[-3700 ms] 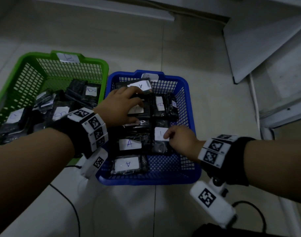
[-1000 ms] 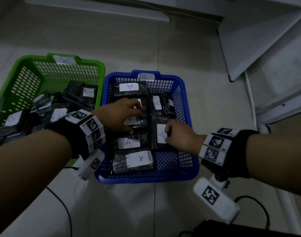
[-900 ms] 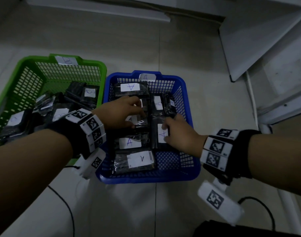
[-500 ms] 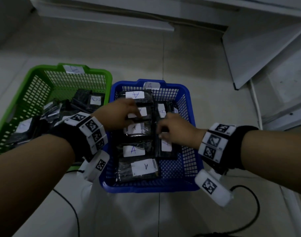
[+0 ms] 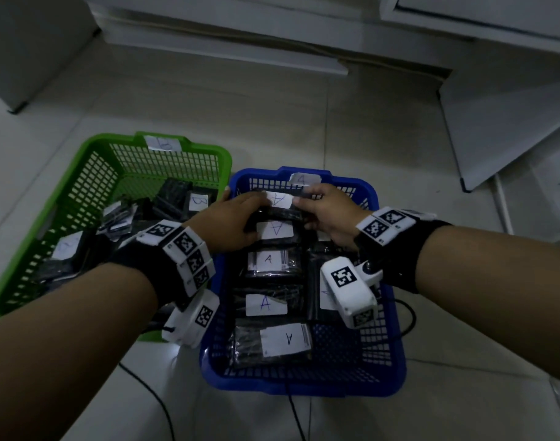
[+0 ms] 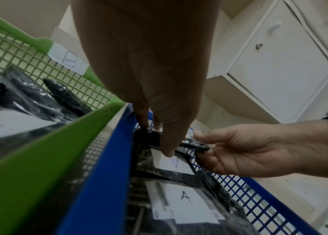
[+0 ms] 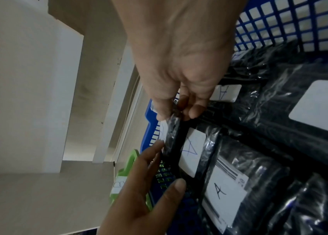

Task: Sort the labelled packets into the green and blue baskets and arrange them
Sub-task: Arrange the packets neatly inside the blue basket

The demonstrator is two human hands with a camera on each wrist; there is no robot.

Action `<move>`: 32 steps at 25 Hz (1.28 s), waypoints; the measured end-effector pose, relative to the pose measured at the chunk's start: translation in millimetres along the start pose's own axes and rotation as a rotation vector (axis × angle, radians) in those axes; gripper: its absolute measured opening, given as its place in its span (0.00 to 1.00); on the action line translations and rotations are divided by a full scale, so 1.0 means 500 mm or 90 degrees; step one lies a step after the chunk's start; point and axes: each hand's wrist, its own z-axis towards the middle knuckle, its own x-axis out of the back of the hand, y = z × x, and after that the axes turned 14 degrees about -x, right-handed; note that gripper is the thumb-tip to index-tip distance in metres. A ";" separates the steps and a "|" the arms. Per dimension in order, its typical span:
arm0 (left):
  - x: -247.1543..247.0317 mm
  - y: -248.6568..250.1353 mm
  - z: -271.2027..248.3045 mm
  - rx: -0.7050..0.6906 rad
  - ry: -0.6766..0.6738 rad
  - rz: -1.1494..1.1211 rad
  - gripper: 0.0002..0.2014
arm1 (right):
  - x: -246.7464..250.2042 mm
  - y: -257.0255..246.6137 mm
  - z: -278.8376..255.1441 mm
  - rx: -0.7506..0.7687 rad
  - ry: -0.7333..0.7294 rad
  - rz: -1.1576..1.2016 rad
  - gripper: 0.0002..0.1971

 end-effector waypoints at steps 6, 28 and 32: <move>-0.001 0.016 0.013 -0.035 0.067 0.002 0.46 | 0.077 0.057 -0.078 0.010 0.082 0.104 0.10; -0.024 0.024 0.025 -0.029 -0.276 0.296 0.32 | 0.093 0.114 -0.054 0.155 0.141 -0.711 0.24; 0.002 0.056 0.001 -0.135 -0.180 0.201 0.33 | 0.092 0.155 -0.136 0.265 0.081 -0.706 0.17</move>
